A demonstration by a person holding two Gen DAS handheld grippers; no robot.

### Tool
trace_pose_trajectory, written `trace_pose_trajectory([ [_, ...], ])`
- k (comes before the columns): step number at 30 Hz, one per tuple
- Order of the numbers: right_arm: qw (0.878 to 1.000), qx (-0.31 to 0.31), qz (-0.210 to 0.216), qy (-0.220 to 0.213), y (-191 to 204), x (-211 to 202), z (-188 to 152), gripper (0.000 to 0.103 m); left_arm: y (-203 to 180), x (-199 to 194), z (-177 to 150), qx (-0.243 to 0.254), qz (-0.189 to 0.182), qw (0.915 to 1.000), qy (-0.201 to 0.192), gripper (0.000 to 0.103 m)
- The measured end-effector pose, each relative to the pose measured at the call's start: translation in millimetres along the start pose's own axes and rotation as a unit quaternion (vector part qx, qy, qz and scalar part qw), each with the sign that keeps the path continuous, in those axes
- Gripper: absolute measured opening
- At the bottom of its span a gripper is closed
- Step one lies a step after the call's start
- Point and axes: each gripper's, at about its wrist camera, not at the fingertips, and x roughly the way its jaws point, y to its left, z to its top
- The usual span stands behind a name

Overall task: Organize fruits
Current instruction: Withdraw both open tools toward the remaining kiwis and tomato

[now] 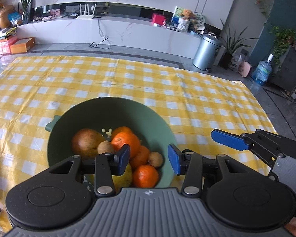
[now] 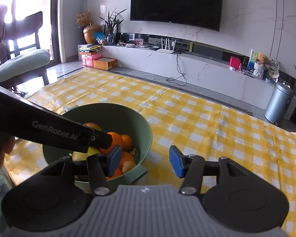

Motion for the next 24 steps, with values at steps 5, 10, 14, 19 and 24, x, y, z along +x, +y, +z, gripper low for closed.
trace_pose_trajectory([
  [5,1.0,-0.001,-0.018,0.009,-19.7,-15.5,-9.3,0.053,-19.0,-2.8,-4.4,0.022,-0.022,0.9995,0.002,0.053],
  [10,0.999,0.005,-0.046,0.024,-43.6,-25.2,-22.9,0.055,-40.3,-0.5,-9.9,0.044,-0.048,0.9979,0.009,0.053],
  [14,0.996,0.042,-0.062,0.046,-68.0,-26.3,-35.2,0.057,-54.6,5.0,-15.3,0.046,-0.083,0.9951,0.027,0.053],
  [19,0.987,0.121,-0.074,0.074,-97.3,-24.6,-53.7,0.058,-75.4,13.8,-23.6,0.069,-0.103,0.9916,0.037,0.053],
  [24,0.976,0.183,-0.082,0.085,-115.4,-26.1,-69.9,0.064,-84.0,26.5,-31.3,0.067,-0.13,0.9882,0.046,0.053],
])
